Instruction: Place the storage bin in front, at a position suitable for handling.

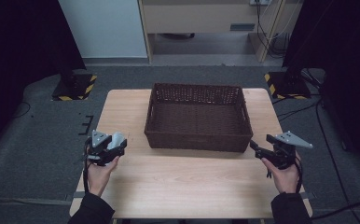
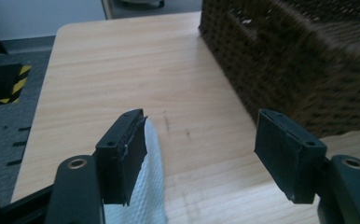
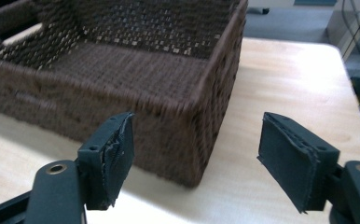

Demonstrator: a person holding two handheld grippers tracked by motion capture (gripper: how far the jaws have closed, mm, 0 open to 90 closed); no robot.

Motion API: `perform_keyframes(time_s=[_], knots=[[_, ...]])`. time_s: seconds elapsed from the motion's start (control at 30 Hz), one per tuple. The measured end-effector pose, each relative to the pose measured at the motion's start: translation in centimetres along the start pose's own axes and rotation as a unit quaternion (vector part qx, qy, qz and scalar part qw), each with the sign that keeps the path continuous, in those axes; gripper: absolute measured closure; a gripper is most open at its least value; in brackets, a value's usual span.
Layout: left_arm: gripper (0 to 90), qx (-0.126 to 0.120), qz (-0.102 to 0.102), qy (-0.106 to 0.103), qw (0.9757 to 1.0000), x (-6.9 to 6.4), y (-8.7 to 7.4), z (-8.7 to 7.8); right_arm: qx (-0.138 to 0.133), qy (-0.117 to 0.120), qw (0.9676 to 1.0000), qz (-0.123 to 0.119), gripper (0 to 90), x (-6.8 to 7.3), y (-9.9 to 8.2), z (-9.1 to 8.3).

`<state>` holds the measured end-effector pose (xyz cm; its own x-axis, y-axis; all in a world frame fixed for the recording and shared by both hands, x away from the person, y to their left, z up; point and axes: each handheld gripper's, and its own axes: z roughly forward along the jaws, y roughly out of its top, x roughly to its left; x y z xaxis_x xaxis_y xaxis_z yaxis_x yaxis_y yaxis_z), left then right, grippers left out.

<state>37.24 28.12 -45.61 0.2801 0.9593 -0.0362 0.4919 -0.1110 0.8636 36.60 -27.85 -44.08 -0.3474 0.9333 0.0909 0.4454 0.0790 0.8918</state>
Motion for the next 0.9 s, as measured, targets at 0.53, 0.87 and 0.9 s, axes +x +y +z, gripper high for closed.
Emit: perform_keyframes(time_s=[0.53,0.87,0.9], knots=[[32.7,-0.037,-0.003,-0.045,0.9983,-2.4,3.8,1.3,-0.001,0.006,1.0000,0.001,31.0,-0.5,3.3,3.0],[39.6,-0.035,0.002,-0.066,0.9972,-4.0,5.3,3.5,0.028,0.008,0.9996,-0.005,40.8,-0.3,2.8,6.0],[40.8,-0.032,0.002,-0.067,0.9972,-4.2,5.3,3.9,0.034,0.008,0.9994,-0.008,42.3,-0.3,2.7,6.2]])
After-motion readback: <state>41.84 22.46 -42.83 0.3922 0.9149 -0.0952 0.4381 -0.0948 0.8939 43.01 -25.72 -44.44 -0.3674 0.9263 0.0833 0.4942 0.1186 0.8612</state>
